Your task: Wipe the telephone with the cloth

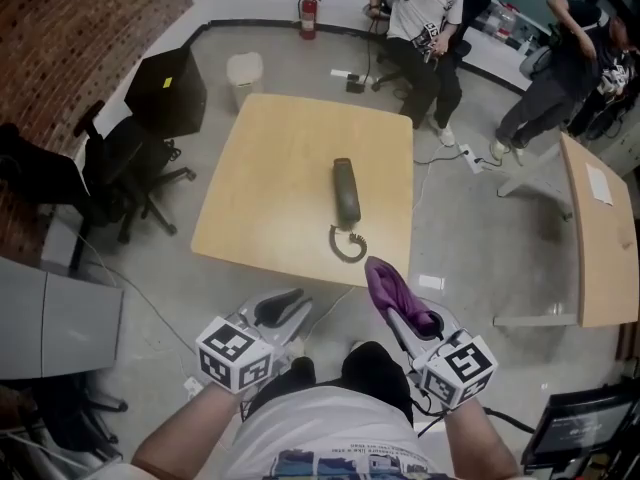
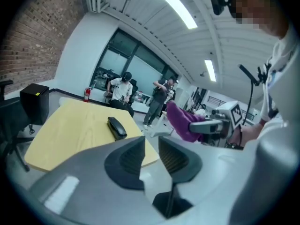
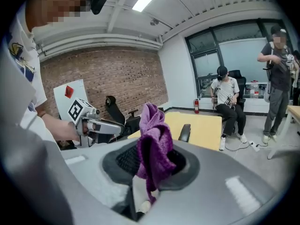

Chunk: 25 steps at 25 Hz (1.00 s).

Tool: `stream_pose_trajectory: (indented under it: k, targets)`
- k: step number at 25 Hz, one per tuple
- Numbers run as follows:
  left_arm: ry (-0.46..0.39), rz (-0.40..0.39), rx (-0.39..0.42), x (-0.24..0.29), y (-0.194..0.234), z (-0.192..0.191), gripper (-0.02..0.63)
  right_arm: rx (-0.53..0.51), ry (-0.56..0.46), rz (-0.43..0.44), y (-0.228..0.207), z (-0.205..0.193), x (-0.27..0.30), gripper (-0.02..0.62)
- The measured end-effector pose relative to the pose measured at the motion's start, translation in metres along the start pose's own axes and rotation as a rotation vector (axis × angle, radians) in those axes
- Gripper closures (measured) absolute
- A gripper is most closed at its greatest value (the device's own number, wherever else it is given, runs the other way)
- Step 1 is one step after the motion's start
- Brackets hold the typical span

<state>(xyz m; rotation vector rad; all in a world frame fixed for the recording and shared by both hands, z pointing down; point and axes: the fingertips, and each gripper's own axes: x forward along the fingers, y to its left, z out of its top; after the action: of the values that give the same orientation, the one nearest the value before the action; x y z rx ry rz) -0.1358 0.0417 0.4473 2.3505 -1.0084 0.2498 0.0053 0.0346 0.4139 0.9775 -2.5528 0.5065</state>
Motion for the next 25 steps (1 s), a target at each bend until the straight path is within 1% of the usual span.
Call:
stream_pose_trajectory:
  k: [4, 8, 9, 11, 13, 17, 21, 25]
  targets:
    - [0.03, 0.018, -0.022, 0.029, 0.02, 0.007, 0.502, 0.017, 0.009, -0.012, -0.028, 0.005, 0.015, 0.509]
    - [0.066, 0.074, -0.047, 0.069, 0.04, 0.02, 0.467, 0.012, 0.02, 0.012, -0.065, 0.018, 0.032, 0.509]
    - [0.076, 0.095, -0.058, 0.079, 0.047, 0.023, 0.452, 0.006, 0.021, 0.021, -0.074, 0.023, 0.037, 0.509]
    - [0.099, 0.142, -0.071, 0.098, 0.06, 0.026, 0.444, -0.011, 0.023, 0.04, -0.09, 0.032, 0.046, 0.509]
    - [0.128, 0.189, -0.067, 0.12, 0.074, 0.03, 0.422, -0.024, 0.024, 0.051, -0.111, 0.038, 0.054, 0.509]
    - [0.193, 0.299, -0.077, 0.159, 0.101, 0.035, 0.405, -0.033, 0.026, 0.095, -0.147, 0.046, 0.065, 0.509]
    - [0.259, 0.4, -0.104, 0.192, 0.126, 0.034, 0.391, -0.011, 0.035, 0.13, -0.176, 0.046, 0.069, 0.509]
    - [0.32, 0.476, -0.129, 0.216, 0.15, 0.03, 0.36, 0.012, 0.055, 0.157, -0.198, 0.042, 0.072, 0.509]
